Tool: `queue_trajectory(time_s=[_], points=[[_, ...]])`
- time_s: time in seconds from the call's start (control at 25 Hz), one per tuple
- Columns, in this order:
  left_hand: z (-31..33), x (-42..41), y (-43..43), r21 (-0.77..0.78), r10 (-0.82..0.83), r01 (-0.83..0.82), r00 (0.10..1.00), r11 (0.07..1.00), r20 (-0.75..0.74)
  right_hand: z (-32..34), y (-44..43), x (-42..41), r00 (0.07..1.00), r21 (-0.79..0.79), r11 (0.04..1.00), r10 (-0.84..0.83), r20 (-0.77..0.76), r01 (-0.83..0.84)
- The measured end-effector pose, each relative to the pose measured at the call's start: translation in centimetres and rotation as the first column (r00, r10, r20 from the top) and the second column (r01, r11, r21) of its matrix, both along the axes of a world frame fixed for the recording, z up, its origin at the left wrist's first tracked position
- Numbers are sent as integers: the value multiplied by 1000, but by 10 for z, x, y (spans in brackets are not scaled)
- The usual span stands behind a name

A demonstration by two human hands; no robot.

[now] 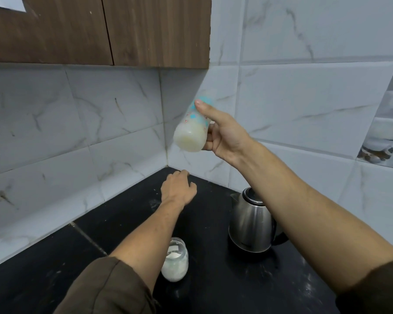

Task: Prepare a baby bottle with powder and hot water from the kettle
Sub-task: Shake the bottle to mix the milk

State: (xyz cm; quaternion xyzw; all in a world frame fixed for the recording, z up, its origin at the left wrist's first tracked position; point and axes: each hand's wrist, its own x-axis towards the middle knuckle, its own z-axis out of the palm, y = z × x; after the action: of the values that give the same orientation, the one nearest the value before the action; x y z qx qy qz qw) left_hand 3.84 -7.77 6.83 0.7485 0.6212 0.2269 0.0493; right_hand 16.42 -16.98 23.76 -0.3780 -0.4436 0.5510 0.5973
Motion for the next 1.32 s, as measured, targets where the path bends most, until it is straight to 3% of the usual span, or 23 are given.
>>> queue_trajectory(time_s=[0.04, 0.12, 0.2, 0.32, 0.36, 0.52, 0.68, 0.88, 1.04, 1.2, 1.24, 1.32], points=[[0, 0, 0, 3, -4, 4, 1000, 1000, 2, 2, 1, 1, 1000, 9, 1000, -9, -16, 9], [0, 0, 0, 12, -6, 6, 1000, 1000, 1, 5, 5, 5, 964, -10, 997, -73, -254, 73], [-3, -2, 0, 8, 0, 0, 1000, 1000, 5, 4, 9, 7, 931, -34, 996, -92, -354, 85], [-3, -2, 0, 0, -6, 6, 1000, 1000, -2, -3, 2, 1, 990, -3, 999, -39, -138, 39], [-3, -1, 0, 1, -9, 9, 1000, 1000, 2, -2, 1, 0, 990, 17, 999, -40, -134, 42], [-5, -5, -2, 6, 0, 0, 1000, 1000, 3, 0, 9, -2, 832, -163, 985, -142, -536, 63], [-3, -8, -1, -3, 13, -13, 1000, 1000, -8, -13, 2, -6, 947, -177, 979, 39, -318, -100], [-5, -12, -4, -12, 20, -20, 1000, 1000, -3, -12, 5, -2, 857, -244, 969, -148, -494, 27], [-3, -11, -5, -17, 13, -13, 1000, 1000, -3, -5, -5, -5, 971, -98, 995, -7, -240, -17], [-4, -10, -10, -12, 16, -16, 1000, 1000, -6, 0, -2, -4, 878, -163, 985, -130, -460, 61], [-3, -9, -11, -7, 11, -11, 1000, 1000, -5, 1, -5, -5, 902, -135, 990, -83, -424, 27], [1, -7, -11, -4, 2, -2, 1000, 1000, -8, -1, -9, -6, 979, -46, 999, 4, -204, -14]])
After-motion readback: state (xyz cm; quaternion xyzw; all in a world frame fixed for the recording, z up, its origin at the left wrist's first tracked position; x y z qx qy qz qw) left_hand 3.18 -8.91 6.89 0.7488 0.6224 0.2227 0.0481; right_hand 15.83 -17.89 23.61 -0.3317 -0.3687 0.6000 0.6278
